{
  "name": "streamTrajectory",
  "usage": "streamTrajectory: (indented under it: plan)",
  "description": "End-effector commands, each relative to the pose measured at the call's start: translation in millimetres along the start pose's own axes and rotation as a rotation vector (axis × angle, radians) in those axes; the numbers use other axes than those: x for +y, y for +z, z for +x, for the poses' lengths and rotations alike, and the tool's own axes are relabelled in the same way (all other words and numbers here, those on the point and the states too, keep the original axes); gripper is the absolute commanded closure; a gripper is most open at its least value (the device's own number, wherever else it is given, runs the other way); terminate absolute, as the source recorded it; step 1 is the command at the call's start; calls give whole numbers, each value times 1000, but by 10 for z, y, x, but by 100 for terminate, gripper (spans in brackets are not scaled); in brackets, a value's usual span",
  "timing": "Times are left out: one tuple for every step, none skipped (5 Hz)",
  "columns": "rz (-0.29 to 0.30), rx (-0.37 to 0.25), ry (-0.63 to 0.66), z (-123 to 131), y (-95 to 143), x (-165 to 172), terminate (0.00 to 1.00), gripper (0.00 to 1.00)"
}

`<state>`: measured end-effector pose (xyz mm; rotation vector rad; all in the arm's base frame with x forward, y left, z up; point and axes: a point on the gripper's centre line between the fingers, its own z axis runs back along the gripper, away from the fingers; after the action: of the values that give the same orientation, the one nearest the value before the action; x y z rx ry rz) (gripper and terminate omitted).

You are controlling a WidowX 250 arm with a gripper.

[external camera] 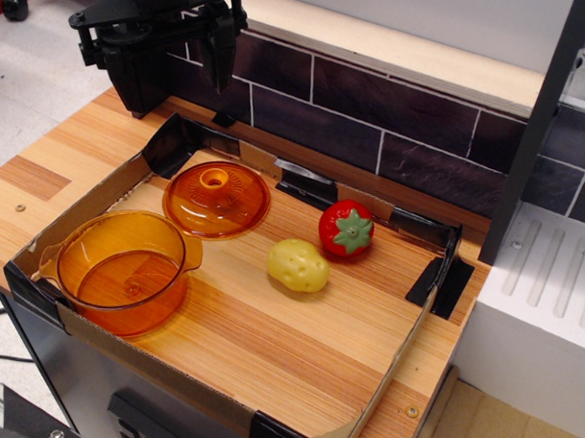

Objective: Put potato in pot

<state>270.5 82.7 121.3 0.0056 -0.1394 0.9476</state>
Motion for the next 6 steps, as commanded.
streamTrajectory:
  plan:
    - [0, 0, 0, 0, 0, 0, 0, 0]
    - [-14, -9, 106, -106, 13, -58, 0, 0]
    - [-57, -26, 302, -243, 18, -139, 0, 0]
    - [-64, -36, 400, -372, -15, -209, 0, 0]
    - [-59, 26, 492, -507, -52, -241, 0, 0]
    - [-33, 70, 575, -634, -147, -275, 0, 0]
